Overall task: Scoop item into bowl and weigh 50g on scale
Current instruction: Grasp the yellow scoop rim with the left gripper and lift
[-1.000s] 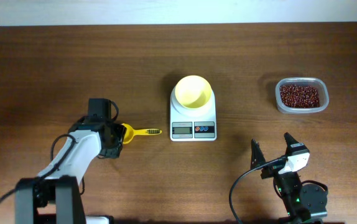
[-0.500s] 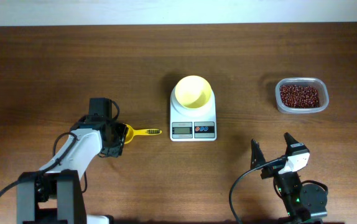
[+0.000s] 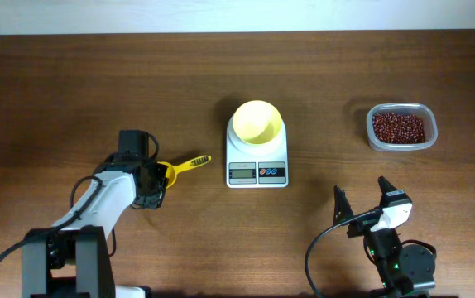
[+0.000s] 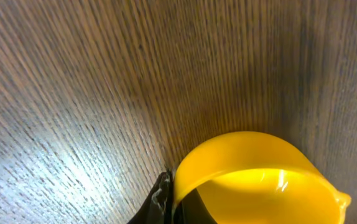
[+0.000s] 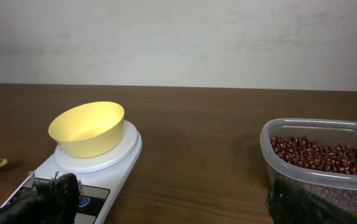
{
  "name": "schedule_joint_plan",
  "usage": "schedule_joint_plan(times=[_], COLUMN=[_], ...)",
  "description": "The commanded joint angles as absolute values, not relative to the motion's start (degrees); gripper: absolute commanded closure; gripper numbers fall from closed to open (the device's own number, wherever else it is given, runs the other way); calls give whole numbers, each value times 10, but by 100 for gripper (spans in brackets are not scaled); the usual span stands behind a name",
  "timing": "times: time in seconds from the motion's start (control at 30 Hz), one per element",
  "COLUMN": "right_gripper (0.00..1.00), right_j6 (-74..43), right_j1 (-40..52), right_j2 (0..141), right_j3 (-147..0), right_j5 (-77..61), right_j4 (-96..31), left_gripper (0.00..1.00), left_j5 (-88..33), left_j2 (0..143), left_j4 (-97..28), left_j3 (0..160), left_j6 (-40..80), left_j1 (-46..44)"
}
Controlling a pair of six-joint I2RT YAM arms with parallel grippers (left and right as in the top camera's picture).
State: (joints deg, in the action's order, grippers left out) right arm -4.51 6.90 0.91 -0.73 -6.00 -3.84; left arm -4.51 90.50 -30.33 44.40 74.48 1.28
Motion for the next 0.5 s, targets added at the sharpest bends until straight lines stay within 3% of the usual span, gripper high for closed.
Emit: schedule_joint_plan(times=[0.0, 0.47], right_gripper=[1, 1], right_j6=[-48, -48], right_j1=[68, 68], right_j2=[5, 5], right_j3=[-3, -3], right_j5=[-57, -57], right_j4=[-40, -40], left_gripper=[100, 100], left_j5=[-48, -78], left_j2=[909, 746], left_j4=[-302, -305], left_j3=[440, 499], left_j6=[720, 387], left_j1=[20, 54])
